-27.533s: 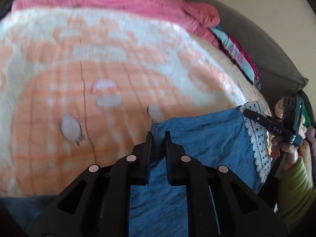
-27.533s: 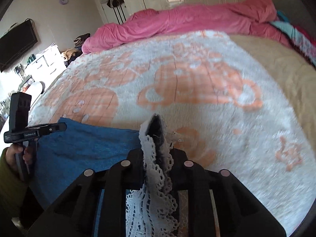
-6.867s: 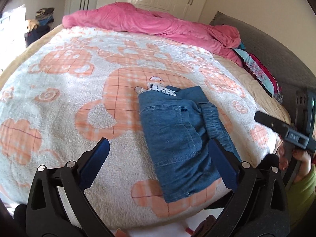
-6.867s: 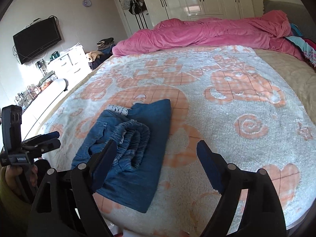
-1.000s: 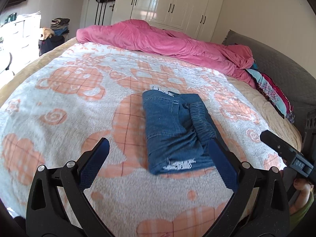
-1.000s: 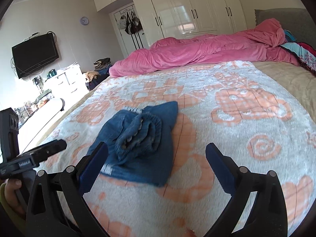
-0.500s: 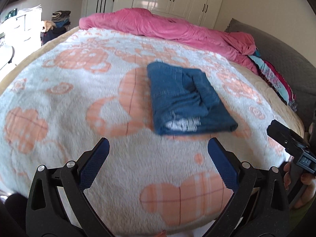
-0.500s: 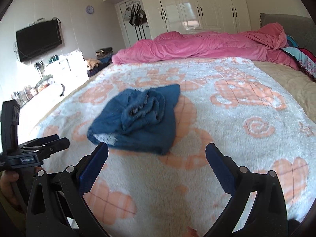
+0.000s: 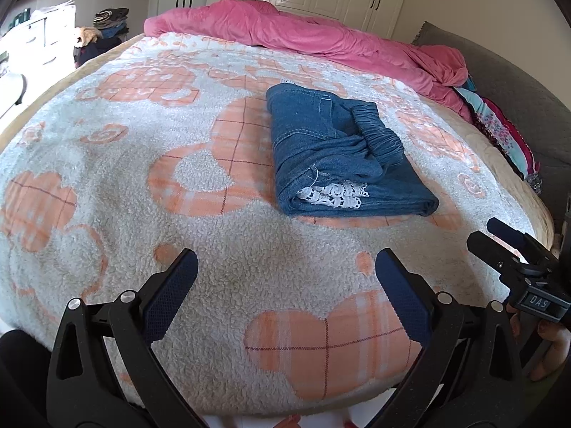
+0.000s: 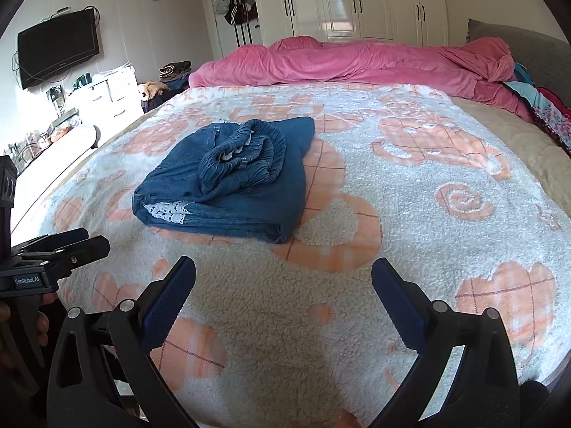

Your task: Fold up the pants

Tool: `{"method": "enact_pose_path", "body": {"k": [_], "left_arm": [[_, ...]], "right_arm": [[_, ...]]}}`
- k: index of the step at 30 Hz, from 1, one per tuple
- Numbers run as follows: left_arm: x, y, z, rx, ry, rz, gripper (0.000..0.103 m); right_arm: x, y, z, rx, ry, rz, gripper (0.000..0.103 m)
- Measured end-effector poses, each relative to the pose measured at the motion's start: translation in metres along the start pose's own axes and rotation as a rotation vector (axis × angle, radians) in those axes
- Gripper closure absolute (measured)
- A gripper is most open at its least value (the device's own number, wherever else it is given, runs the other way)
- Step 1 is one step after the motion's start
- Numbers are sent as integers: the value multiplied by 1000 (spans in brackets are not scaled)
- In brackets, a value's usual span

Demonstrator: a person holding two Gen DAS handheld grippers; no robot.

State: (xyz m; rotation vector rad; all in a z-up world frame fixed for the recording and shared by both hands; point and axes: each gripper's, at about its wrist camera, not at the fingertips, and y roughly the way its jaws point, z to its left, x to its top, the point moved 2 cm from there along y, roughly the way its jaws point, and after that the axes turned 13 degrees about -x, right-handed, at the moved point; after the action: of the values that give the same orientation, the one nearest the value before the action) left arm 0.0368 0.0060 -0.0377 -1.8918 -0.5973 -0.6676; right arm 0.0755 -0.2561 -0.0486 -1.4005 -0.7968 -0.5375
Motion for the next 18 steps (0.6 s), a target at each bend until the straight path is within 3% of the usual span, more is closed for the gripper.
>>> {"method": "enact_pose_path", "body": {"k": [18], "left_arm": [[4, -3, 2, 15, -9, -2, 9]], "right_arm": [[0, 0, 0, 6, 5, 3, 5]]}}
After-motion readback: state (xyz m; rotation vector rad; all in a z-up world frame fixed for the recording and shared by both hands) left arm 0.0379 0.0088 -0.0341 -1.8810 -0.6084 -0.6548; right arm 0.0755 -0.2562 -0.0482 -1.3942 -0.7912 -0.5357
